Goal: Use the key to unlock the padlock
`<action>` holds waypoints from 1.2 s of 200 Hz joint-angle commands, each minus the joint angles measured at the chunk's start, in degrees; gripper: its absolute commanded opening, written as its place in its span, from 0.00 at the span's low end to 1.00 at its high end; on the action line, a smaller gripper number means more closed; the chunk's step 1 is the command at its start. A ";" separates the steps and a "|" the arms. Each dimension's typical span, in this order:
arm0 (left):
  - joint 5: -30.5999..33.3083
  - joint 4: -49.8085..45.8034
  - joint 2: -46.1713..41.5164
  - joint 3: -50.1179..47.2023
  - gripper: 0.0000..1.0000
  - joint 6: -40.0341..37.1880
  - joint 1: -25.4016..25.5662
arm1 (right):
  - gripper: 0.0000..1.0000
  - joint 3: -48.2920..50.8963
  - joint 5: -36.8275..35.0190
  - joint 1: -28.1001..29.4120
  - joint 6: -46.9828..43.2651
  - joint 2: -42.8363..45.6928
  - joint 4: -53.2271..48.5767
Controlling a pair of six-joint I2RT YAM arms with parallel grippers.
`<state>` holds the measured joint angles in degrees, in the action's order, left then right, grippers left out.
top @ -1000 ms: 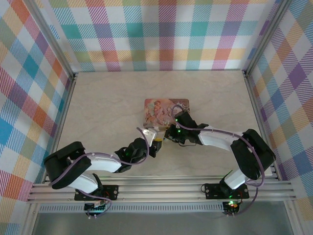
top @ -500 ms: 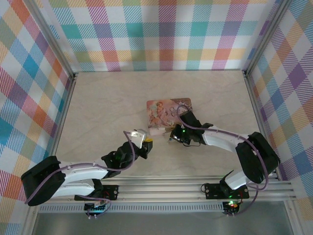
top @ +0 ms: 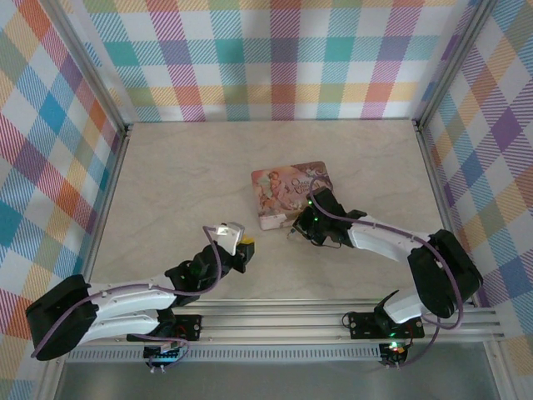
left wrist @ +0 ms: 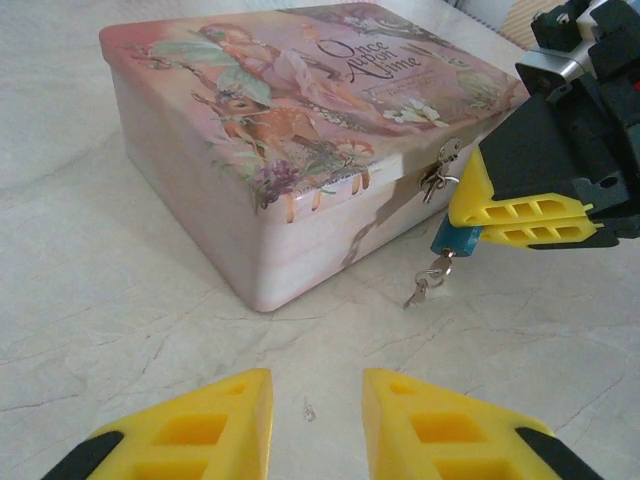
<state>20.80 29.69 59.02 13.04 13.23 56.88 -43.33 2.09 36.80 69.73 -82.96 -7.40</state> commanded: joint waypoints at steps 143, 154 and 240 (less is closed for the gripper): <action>2.37 -13.23 -13.64 -1.23 0.31 2.79 0.25 | 0.00 2.95 3.10 -1.15 9.12 -5.34 13.12; 1.72 -14.29 -14.08 -0.43 0.31 2.53 0.25 | 0.00 2.91 3.70 -1.49 10.10 -6.35 15.60; 0.64 -22.52 -18.83 3.50 0.32 1.08 0.16 | 0.00 -4.57 -1.31 -2.46 6.45 -3.91 9.68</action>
<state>21.54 10.15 41.41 15.16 15.16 56.88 -45.91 2.00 35.29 77.89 -88.95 1.91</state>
